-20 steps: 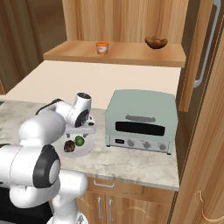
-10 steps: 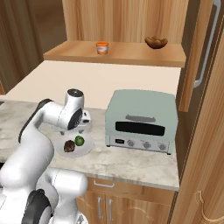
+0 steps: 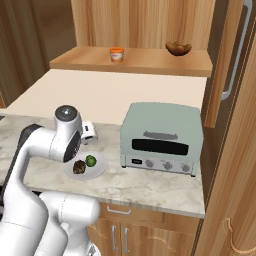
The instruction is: Pick the avocado and bread from the counter and place them on the plate. Then pick the jam from the cabinet and place it next to the plate. Lastly close the cabinet door.
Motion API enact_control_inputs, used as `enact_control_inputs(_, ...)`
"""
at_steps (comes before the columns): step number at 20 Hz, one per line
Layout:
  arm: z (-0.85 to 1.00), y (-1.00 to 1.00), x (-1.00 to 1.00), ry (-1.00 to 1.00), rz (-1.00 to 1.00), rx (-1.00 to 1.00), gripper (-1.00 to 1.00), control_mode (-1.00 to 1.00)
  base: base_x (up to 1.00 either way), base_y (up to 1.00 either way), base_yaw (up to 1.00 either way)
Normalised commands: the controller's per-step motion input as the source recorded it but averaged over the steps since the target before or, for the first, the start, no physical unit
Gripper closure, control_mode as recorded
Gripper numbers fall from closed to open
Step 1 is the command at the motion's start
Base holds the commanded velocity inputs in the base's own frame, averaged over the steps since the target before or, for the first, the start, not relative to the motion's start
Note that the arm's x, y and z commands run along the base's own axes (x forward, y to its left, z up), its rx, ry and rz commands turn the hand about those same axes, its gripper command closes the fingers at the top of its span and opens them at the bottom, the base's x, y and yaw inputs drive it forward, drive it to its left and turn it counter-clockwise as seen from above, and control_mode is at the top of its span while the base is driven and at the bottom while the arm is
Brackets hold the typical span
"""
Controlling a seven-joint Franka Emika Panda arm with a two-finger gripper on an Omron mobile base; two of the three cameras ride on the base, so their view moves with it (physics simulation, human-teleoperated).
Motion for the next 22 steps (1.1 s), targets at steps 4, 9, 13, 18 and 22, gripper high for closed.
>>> enact_control_inputs(4,0.7,-0.08,-0.16,-0.1,-0.01,0.0,-1.0,-1.0,0.0,0.0,0.0)
enact_control_inputs(9,0.7,-0.24,-0.01,-0.01,-0.04,0.0,-1.0,-1.0,0.0,0.0,0.0)
enact_control_inputs(13,0.72,-0.36,0.0,0.01,-0.06,0.02,-1.0,-1.0,0.0,0.0,0.0)
enact_control_inputs(18,0.67,-0.35,0.0,0.06,-0.07,0.04,-1.0,-1.0,0.0,0.0,0.0)
enact_control_inputs(22,0.61,-0.3,0.0,0.06,-0.08,0.03,-1.0,-1.0,0.0,0.0,0.0)
